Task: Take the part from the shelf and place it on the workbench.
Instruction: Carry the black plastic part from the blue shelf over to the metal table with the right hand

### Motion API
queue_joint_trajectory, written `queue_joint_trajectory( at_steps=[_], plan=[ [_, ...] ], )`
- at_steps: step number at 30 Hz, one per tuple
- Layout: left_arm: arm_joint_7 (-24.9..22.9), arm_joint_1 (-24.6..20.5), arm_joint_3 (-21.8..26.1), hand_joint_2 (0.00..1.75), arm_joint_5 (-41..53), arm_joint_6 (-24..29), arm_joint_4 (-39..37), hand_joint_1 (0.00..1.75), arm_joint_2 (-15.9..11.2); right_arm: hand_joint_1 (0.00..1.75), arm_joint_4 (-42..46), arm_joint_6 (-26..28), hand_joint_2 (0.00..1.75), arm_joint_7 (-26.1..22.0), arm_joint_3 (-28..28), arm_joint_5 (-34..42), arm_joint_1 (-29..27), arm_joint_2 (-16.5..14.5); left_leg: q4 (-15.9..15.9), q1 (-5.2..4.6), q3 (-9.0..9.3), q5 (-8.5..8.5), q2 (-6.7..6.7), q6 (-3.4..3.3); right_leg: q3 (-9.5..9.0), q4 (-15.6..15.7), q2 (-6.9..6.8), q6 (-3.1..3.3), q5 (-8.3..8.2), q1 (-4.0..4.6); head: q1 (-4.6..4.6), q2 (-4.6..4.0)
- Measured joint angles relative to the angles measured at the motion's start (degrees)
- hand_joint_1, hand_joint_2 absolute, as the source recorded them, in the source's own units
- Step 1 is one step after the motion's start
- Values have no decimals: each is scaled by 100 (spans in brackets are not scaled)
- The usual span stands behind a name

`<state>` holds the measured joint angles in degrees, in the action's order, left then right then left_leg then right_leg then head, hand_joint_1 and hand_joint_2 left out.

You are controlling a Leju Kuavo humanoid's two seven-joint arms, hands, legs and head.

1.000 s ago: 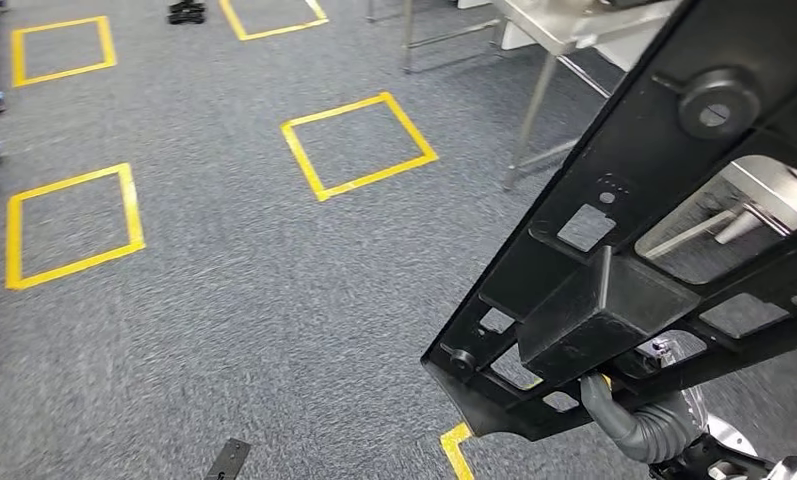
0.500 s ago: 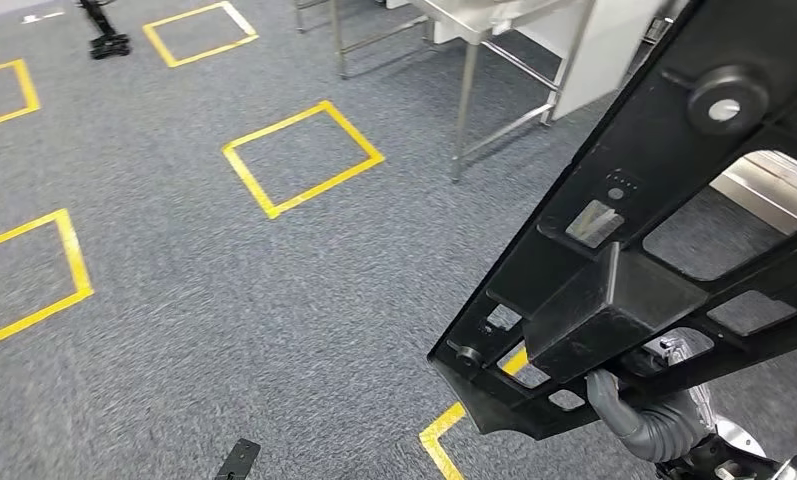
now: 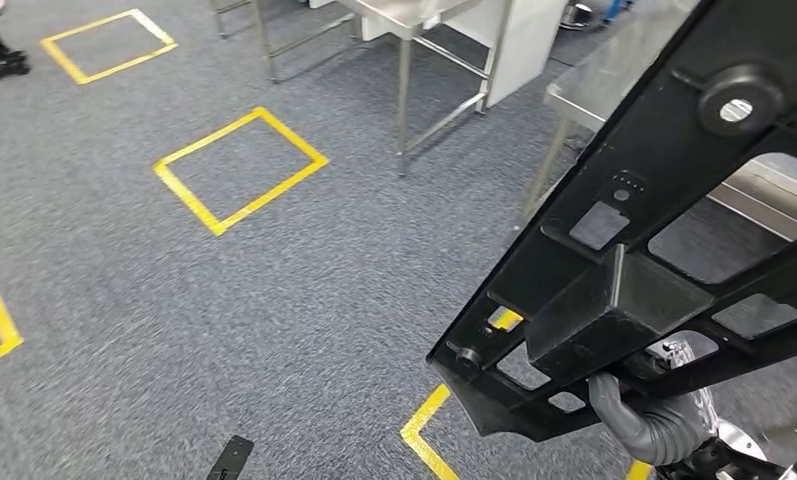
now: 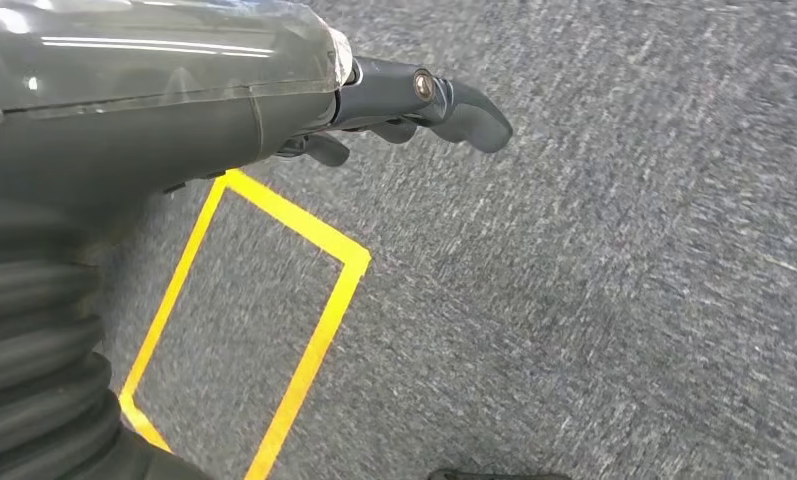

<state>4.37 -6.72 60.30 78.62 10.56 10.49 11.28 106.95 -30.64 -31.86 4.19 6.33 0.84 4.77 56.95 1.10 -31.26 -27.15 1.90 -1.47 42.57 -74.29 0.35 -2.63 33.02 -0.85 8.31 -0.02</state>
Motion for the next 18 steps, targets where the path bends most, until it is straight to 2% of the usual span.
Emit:
queue_joint_trajectory(
  at_steps=[1, 2, 3, 4, 5, 6, 8, 9, 11, 12, 13, 14, 15, 16, 17, 18],
  plan=[
    [0, 0, 0, 175, 1, -1, 0, 0, -1, 175, 0, 0, 175, 3, -3, 1, -5, 1, 1, 0, 11, -13, 69, 8, -16, 49, -18, -10, -100, -13, 0, 0],
    [1, -4, -1, 175, 1, -1, 0, 0, -2, 175, 1, 0, 175, 6, -5, 2, -5, 2, 1, 0, 32, -30, 131, 21, -158, 329, -63, -10, -295, -21, 0, 0],
    [1, -9, -1, 175, 1, -2, 0, 0, -1, 175, 1, 0, 175, 7, -8, 2, -3, 2, 1, -2, 60, -50, 186, 42, -382, 751, -182, 5, -519, -17, -1, 0],
    [2, -13, -2, 175, 2, -2, 0, 0, -1, 175, 2, 0, 175, 8, -9, 3, 4, 3, 9, -16, 86, -76, 235, 72, -598, 1170, -314, 31, -677, 12, -1, 0],
    [3, -16, -2, 175, 1, -2, 0, 0, 0, 175, 3, 0, 175, 7, -10, 5, 11, 3, 12, -30, 109, -100, 284, 104, -754, 1474, -418, 66, -768, 40, -1, 0],
    [4, -17, -2, 175, 1, -3, 0, 0, -1, 175, 3, 1, 175, 6, -11, 9, 16, 4, 14, -43, 127, -122, 336, 137, -829, 1634, -478, 102, -786, 70, -1, 0],
    [4, -25, -2, 175, 1, -3, 0, 0, -1, 175, 3, 1, 175, 5, -16, 16, 12, 6, 2, -53, 167, -158, 458, 201, -826, 1669, -366, 170, -760, 90, 1, 0],
    [5, -33, -2, 175, 2, -4, 0, 0, -2, 175, 5, 1, 175, 5, -20, 19, 6, 7, 27, -43, 180, -195, 435, 234, -833, 1684, -298, 202, -764, 80, 1, 0],
    [8, -48, -2, 175, 3, -3, 0, 0, -3, 175, 13, 0, 175, 3, -21, 25, 8, 9, 338, -25, 70, -404, 194, 277, -863, 1720, -173, 274, -774, 43, 2, 0],
    [9, -45, -2, 175, 2, -3, 0, 0, -4, 175, 16, 0, 175, 2, -21, 27, 8, 9, 671, -15, -86, -580, 25, 286, -873, 1726, -116, 302, -773, 32, 2, 0],
    [9, -34, -2, 175, 1, -2, 0, 0, -4, 175, 17, 0, 175, 2, -21, 29, 9, 9, 1079, -13, -291, -764, -79, 291, -875, 1724, -51, 323, -767, 31, 2, 0],
    [7, -18, -2, 175, 0, -2, 0, 0, -4, 175, 17, 0, 175, 3, -21, 29, 0, 9, 1455, -12, -495, -892, -127, 295, -878, 1720, 24, 336, -763, 35, 2, 0],
    [6, -3, -2, 175, -1, -2, 0, 0, -4, 175, 17, 0, 175, 3, -21, 29, -10, 8, 1673, -12, -634, -910, -147, 297, -883, 1714, 109, 341, -757, 38, 2, 0],
    [5, 5, -1, 175, -2, -2, 0, 0, -5, 175, 17, 0, 175, 4, -21, 29, -19, 8, 1679, -12, -679, -808, -156, 293, -893, 1705, 197, 339, -750, 41, 2, 0],
    [5, 8, -1, 175, -2, -2, 0, 0, -7, 175, 17, 0, 175, 3, -21, 29, -25, 8, 1459, -11, -618, -601, -174, 283, -909, 1695, 282, 332, -739, 41, 2, 0],
    [7, 6, 0, 175, -3, -1, 0, 0, -9, 175, 17, 0, 175, 0, -21, 29, -28, 8, 1084, -7, -481, -345, -234, 269, -924, 1682, 360, 317, -723, 38, 2, 0]
  ],
)
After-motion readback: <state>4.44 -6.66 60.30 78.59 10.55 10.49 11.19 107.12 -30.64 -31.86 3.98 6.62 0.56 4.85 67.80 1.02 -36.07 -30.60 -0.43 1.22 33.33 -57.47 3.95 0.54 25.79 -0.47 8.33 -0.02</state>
